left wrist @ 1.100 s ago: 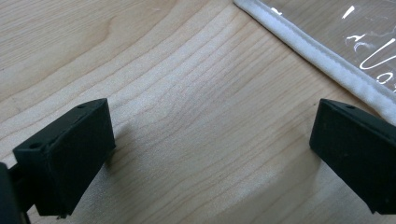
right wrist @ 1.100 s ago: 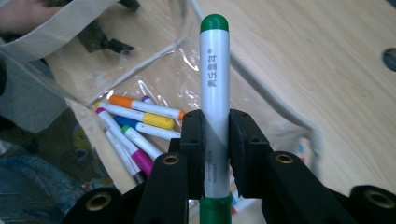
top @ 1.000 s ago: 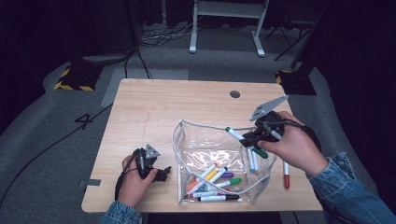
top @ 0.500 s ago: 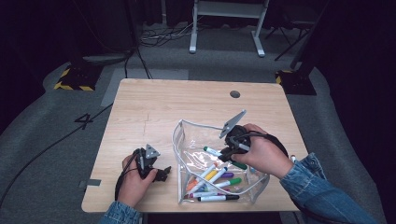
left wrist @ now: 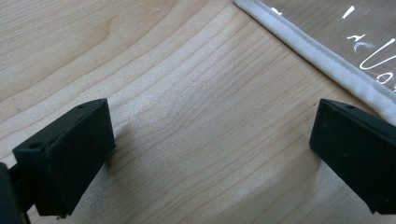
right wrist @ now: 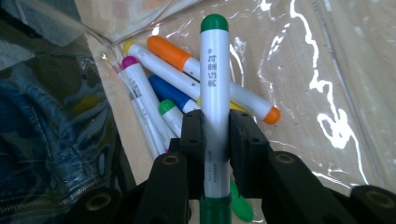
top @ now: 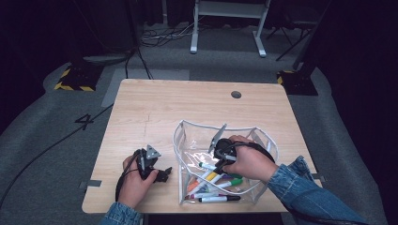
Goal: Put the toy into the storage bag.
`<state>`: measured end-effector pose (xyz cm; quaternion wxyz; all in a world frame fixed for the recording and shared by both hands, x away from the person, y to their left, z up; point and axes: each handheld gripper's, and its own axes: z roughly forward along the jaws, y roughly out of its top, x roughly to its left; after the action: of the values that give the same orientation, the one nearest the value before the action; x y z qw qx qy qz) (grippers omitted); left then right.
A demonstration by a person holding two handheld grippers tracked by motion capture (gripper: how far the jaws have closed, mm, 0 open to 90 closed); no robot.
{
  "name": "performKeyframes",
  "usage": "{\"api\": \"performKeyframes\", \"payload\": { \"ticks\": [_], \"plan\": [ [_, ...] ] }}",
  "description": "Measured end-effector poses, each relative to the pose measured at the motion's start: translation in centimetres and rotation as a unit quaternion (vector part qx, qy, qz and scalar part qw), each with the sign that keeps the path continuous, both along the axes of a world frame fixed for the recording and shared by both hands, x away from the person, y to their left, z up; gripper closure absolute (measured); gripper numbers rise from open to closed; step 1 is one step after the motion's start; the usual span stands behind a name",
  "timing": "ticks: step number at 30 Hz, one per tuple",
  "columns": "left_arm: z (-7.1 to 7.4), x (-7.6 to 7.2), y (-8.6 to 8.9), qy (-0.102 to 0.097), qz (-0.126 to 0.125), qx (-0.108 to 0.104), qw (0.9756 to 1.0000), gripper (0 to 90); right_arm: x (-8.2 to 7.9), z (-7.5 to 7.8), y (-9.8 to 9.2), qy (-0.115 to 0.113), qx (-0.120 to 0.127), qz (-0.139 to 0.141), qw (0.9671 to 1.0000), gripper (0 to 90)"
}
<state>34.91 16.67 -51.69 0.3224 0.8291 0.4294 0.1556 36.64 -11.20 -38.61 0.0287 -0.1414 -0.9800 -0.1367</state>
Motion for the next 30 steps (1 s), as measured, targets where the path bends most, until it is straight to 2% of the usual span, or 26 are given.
{"api": "performKeyframes", "payload": {
  "ticks": [2, 4, 6, 9, 12, 15, 20, 22, 23, 25, 27, 30],
  "plan": [
    [0.0, 0.0, 0.0, -0.001, 0.001, 0.0, 1.0, 0.3, -0.1, -0.4, 0.2, 0.006, -0.001, 0.008, 1.0, 74.4],
    [0.0, 0.0, 0.0, 0.0, 0.0, 0.0, 1.0, 0.3, -0.2, -0.6, 0.3, 0.001, 0.014, 0.01, 0.9999, 62.5],
    [0.0, 0.0, 0.0, -0.002, 0.001, 0.0, 1.0, 0.3, -0.3, -0.3, 0.3, -0.004, 0.028, 0.01, 0.9996, 56.3],
    [0.0, 0.0, 0.0, 0.0, 0.0, 0.0, 1.0, 0.3, -0.3, 0.8, 0.1, -0.024, 0.062, 0.004, 0.9978, 51.3],
    [0.0, 0.0, 0.0, 0.0, 0.0, 0.0, 1.0, 0.3, -0.3, 2.8, -0.5, -0.059, 0.103, -0.003, 0.9929, 49.5],
    [0.0, 0.0, 0.0, 0.0, 0.0, 0.0, 1.0, 0.3, -0.3, 5.1, -1.6, -0.09, 0.148, -0.022, 0.9846, 50.2],
    [0.0, 0.0, 0.0, 0.002, 0.001, -0.001, 1.0, 0.3, -0.2, 8.5, -5.3, -0.137, 0.192, -0.07, 0.9691, 51.2],
    [0.0, 0.0, 0.0, 0.002, 0.001, 0.0, 1.0, 0.3, -0.1, 9.6, -7.3, -0.155, 0.203, -0.094, 0.9624, 52.4],
    [0.0, 0.0, 0.0, 0.001, 0.001, -0.001, 1.0, 0.3, 0.0, 10.2, -8.6, -0.162, 0.212, -0.115, 0.9569, 52.8],
    [0.0, 0.0, 0.0, 0.002, 0.001, -0.001, 1.0, 0.3, 0.1, 10.9, -10.6, -0.172, 0.224, -0.14, 0.9491, 53.5],
    [0.0, 0.0, 0.0, 0.002, 0.001, -0.001, 1.0, 0.3, 0.1, 11.4, -12.9, -0.182, 0.23, -0.169, 0.9411, 53.9],
    [0.0, 0.0, 0.0, 0.0, 0.001, 0.0, 1.0, 0.2, 0.2, 11.5, -16.3, -0.196, 0.224, -0.213, 0.9305, 54.4]
  ]
}}
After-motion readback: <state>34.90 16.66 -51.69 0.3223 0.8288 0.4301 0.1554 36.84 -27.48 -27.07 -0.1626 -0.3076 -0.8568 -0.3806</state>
